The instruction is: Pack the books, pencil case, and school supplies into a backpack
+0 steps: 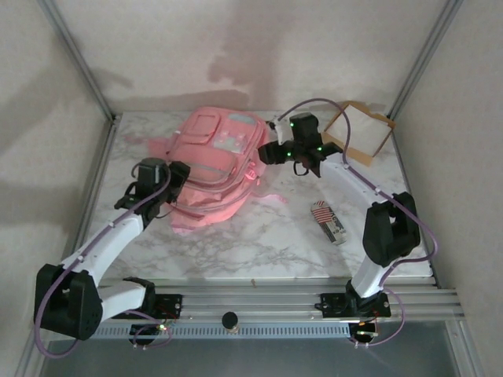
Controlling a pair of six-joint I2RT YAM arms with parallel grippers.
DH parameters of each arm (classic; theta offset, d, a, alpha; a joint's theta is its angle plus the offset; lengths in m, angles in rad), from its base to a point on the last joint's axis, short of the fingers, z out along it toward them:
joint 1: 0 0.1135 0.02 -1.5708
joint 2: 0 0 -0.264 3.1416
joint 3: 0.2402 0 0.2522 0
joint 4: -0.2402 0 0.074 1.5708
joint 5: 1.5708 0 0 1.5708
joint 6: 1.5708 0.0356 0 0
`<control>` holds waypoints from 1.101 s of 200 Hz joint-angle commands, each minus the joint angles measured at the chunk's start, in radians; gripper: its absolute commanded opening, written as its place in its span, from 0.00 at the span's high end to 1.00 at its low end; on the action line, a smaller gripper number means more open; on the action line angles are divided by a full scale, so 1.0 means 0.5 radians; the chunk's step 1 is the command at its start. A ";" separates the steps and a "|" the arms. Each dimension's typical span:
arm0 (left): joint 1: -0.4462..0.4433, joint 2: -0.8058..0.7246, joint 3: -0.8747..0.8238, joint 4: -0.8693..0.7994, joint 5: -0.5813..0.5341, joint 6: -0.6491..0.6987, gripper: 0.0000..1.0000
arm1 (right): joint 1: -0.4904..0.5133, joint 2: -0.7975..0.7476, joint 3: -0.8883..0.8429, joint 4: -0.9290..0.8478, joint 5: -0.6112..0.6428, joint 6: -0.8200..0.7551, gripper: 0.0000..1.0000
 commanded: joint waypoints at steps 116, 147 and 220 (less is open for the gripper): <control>0.546 0.599 0.455 -0.010 0.239 0.801 0.19 | 0.258 0.492 0.291 -0.049 -0.572 -1.333 0.52; 0.612 0.788 0.475 0.082 0.283 0.811 0.16 | 0.286 0.618 0.410 -0.139 -0.591 -1.400 0.54; 0.622 0.989 0.350 0.231 0.345 0.720 0.13 | 0.324 0.542 0.247 -0.089 -0.646 -1.373 0.59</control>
